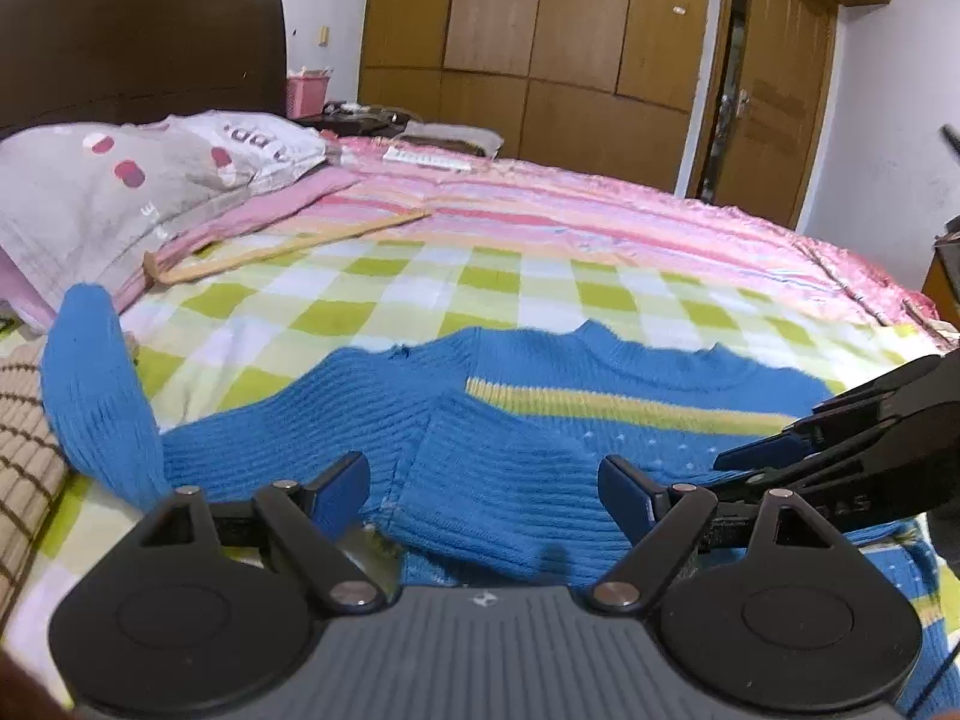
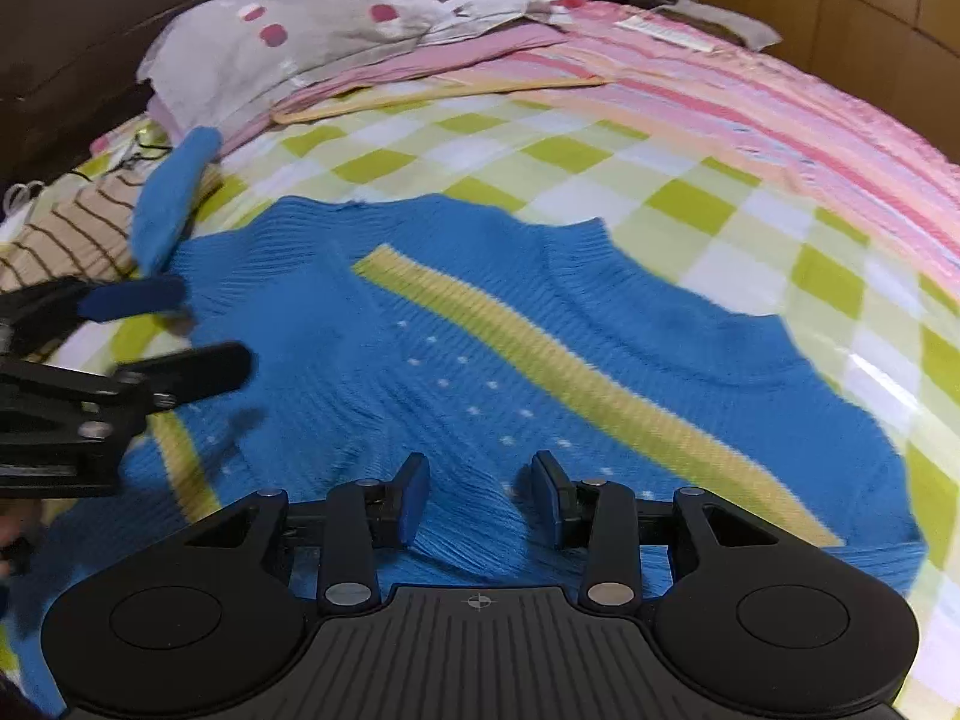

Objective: Fold small clothes

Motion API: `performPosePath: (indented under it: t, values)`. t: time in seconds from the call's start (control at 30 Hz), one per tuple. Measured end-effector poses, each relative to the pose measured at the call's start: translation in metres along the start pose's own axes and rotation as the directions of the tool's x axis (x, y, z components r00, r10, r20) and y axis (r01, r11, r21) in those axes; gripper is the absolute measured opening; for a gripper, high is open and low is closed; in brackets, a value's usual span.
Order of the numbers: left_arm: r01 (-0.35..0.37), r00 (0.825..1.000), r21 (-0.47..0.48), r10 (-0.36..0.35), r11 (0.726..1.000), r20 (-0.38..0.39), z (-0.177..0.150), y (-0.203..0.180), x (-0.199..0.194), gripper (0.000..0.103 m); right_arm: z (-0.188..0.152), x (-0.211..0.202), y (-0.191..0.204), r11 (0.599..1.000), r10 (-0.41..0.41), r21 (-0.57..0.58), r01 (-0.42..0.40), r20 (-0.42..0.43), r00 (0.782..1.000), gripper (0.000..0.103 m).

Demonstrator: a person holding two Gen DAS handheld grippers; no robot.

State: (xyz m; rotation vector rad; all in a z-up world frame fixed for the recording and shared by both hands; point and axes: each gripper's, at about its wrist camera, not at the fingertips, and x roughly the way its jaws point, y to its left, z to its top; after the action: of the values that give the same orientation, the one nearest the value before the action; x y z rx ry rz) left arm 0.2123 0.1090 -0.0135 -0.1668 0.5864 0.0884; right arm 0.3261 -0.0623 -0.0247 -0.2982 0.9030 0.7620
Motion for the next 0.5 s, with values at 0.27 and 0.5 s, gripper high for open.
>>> performPosePath:
  t: [0.27,0.5]
  values:
    - [-0.040,0.999,0.030,0.040,0.999,-0.024,-0.006,0.002,0.013,0.088,0.002,0.006,0.006,0.997,-0.077,0.023,0.077,0.006,0.997,0.003]
    - [-0.099,0.995,0.067,0.099,0.993,0.006,0.000,-0.001,0.026,0.088,0.017,0.000,-0.009,0.976,-0.182,0.139,0.166,0.108,0.977,0.004]
